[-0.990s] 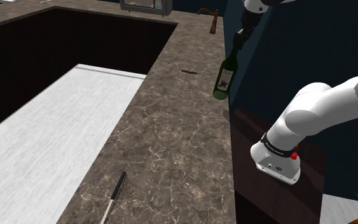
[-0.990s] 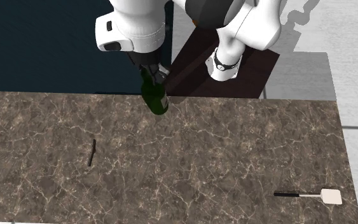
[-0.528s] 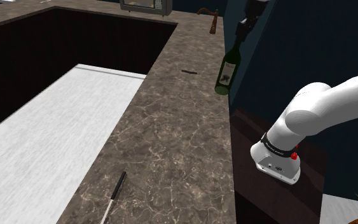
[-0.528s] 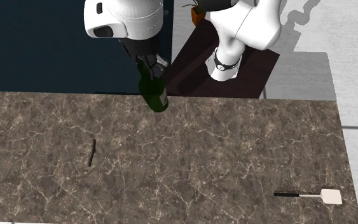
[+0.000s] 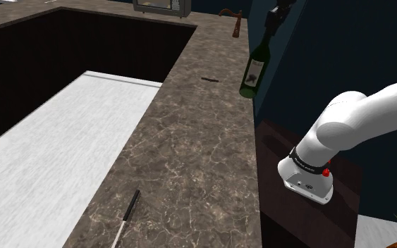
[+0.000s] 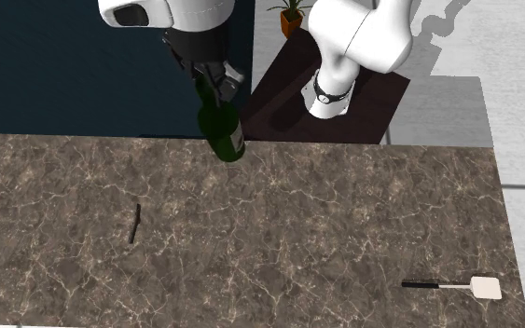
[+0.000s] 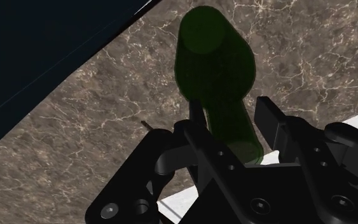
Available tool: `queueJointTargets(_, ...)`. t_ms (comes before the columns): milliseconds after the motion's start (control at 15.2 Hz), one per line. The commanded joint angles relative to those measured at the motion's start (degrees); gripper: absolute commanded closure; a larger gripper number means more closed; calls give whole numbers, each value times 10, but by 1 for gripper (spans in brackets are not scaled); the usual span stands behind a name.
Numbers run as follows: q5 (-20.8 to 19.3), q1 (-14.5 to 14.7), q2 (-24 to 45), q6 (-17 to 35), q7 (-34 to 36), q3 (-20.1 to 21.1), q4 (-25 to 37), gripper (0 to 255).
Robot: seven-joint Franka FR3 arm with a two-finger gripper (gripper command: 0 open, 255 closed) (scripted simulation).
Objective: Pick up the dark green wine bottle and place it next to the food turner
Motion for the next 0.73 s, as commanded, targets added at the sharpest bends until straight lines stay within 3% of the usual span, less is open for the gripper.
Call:
queueJointTargets(0, 2, 1, 2, -16, -1, 2, 17, 255)
queueJointTargets(660, 9, 5, 27, -88, -6, 7, 114, 255)
